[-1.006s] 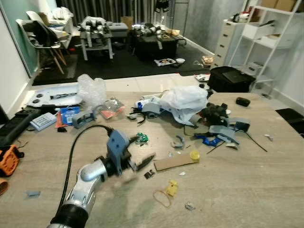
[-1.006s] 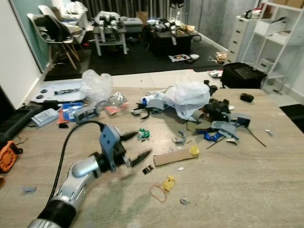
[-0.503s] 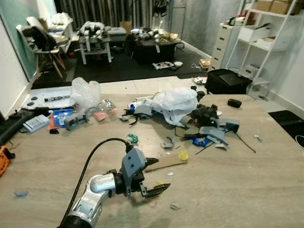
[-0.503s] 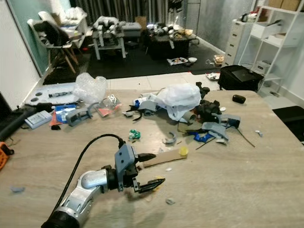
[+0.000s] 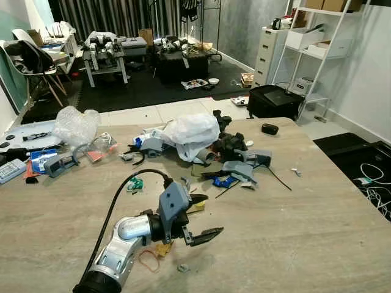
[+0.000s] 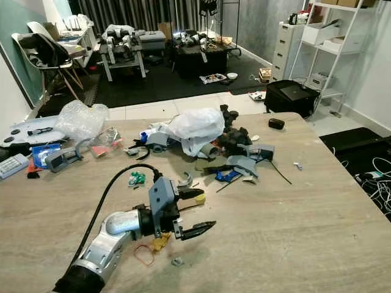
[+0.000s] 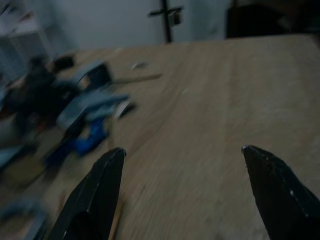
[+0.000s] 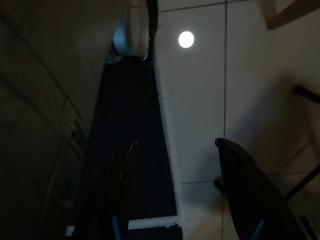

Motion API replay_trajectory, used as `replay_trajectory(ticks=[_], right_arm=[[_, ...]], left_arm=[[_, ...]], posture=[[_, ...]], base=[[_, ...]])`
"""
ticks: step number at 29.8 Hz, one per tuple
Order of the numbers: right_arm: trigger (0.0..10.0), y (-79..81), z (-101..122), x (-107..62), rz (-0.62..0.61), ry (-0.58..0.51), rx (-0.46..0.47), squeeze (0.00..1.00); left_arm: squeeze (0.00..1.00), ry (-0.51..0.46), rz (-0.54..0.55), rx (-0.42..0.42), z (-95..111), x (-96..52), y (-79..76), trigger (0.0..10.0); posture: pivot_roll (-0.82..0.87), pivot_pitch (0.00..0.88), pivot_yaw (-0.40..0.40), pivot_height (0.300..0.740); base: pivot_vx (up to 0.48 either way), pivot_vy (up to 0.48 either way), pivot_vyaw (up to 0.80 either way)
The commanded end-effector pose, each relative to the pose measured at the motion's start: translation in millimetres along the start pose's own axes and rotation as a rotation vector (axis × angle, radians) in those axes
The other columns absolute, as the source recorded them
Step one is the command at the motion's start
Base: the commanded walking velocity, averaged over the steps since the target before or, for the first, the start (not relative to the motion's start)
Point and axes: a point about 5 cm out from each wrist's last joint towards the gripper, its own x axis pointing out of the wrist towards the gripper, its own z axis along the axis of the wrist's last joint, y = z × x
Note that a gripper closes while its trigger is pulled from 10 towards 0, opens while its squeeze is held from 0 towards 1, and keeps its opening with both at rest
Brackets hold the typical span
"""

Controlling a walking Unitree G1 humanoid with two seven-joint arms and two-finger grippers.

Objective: Picking trash to rubbish bin

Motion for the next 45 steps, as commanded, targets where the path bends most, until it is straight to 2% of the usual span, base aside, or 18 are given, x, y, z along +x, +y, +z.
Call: replay_trajectory(ticks=[1, 4, 5, 10, 11, 12, 14, 15, 19, 23, 25, 27, 28, 29, 30, 34, 36, 45], right_arm=[[10.0, 4.9, -7.0, 0.1, 0.011, 0.021, 0.017, 0.0], [10.0, 7.2, -12.4, -0.1, 0.014, 0.031, 0.022, 0.0], [10.0, 7.2, -12.4, -0.1, 0.014, 0.031, 0.022, 0.0], [10.0, 9.2, -30.6, -2.0, 0.013, 0.064, 0.032, 0.0], [10.0, 8.7, -35.4, -2.8, 0.012, 0.073, 0.035, 0.0], [10.0, 8.7, -35.4, -2.8, 0.012, 0.073, 0.035, 0.0], [10.0, 7.5, -45.5, -4.5, 0.007, 0.091, 0.046, 0.0], [10.0, 7.5, -45.5, -4.5, 0.007, 0.091, 0.046, 0.0], [10.0, 5.1, -61.1, -7.8, -0.003, 0.115, 0.073, 0.0], [10.0, 5.3, -64.6, -8.6, -0.006, 0.118, 0.087, 0.0], [10.0, 6.0, -64.7, -8.5, -0.01, 0.114, 0.1, 0.0], [10.0, 6.3, -64.1, -8.4, -0.011, 0.112, 0.103, 0.0], [10.0, 6.3, -63.0, -8.2, -0.012, 0.108, 0.106, 0.0], [10.0, 6.3, -63.0, -8.2, -0.012, 0.108, 0.106, 0.0], [10.0, 6.0, -61.6, -7.9, -0.013, 0.104, 0.107, 0.0], [10.0, 5.0, -59.4, -7.6, -0.015, 0.097, 0.11, 0.0], [10.0, 3.5, -57.6, -7.4, -0.016, 0.091, 0.109, 0.0], [10.0, -0.4, -53.6, -7.1, -0.017, 0.081, 0.096, 0.0]], left_arm=[[0.0, 0.002, 0.038, -0.071, -5.6, -4.4, 4.4, 10.0], [0.0, -0.098, 0.076, -0.225, -0.7, -3.9, 11.3, 10.0], [0.0, -0.098, 0.076, -0.225, -0.7, -3.9, 11.3, 10.0], [0.0, -0.199, 0.083, -0.366, 7.4, -0.7, 21.2, 10.0], [0.57, -0.205, 0.082, -0.385, 8.2, 0.5, 23.6, 10.0], [0.57, -0.205, 0.082, -0.385, 8.2, 0.5, 23.6, 10.0], [1.0, -0.204, 0.084, -0.4, 9.6, 2.6, 28.8, 10.0], [1.0, -0.204, 0.084, -0.4, 9.6, 2.6, 28.8, 10.0], [1.0, -0.153, 0.114, -0.297, 12.5, 3.2, 41.3, 10.0], [1.0, -0.108, 0.129, -0.229, 13.8, 2.6, 46.9, 10.0], [1.0, -0.074, 0.163, -0.14, 18.0, 1.3, 55.0, 10.0], [1.0, -0.06, 0.148, -0.114, 19.3, 0.5, 56.4, 10.0], [0.49, -0.035, 0.119, -0.08, 18.8, -1.6, 56.4, 10.0], [0.49, -0.035, 0.119, -0.08, 18.8, -1.6, 56.4, 10.0], [0.0, -0.01, 0.091, -0.064, 16.9, -4.8, 56.1, 10.0], [0.0, 0.039, 0.06, -0.052, 11.2, -11.4, 56.4, 10.0], [0.0, 0.07, 0.037, -0.074, 5.0, -19.9, 56.8, 10.0], [0.0, 0.079, -0.002, -0.122, -7.6, -31.7, 52.2, 10.0]], posture=[[-0.1, 0.141, 0.067, 0.74], [-0.12, 0.173, 0.081, 0.74], [-0.12, 0.173, 0.081, 0.74], [-0.14, 0.224, 0.096, 0.74], [-0.15, 0.236, 0.1, 0.74], [-0.15, 0.236, 0.1, 0.74], [-0.16, 0.26, 0.112, 0.74], [-0.16, 0.26, 0.112, 0.74], [-0.19, 0.285, 0.126, 0.74], [-0.21, 0.297, 0.135, 0.74], [-0.21, 0.301, 0.137, 0.74], [-0.22, 0.303, 0.139, 0.74], [-0.22, 0.304, 0.139, 0.74], [-0.22, 0.304, 0.139, 0.74], [-0.22, 0.304, 0.14, 0.74], [-0.22, 0.305, 0.14, 0.74], [-0.22, 0.304, 0.136, 0.74], [-0.21, 0.305, 0.13, 0.74]], base=[[0.0, 0.0, 0.0], [0.0, 0.0, 0.0], [0.0, 0.0, 0.0], [0.0, 0.0, 0.0], [0.0, 0.0, 0.0], [0.0, 0.0, 0.0], [0.0, 0.0, 0.0], [0.0, 0.0, 0.0], [0.0, 0.0, 0.0], [0.0, 0.0, 0.0], [0.0, 0.0, 0.0], [0.0, 0.0, 0.0], [0.0, 0.0, 0.0], [0.0, 0.0, 0.0], [0.0, 0.0, 0.0], [0.0, 0.0, 0.0], [0.0, 0.0, 0.0], [0.0, 0.0, 0.0]])
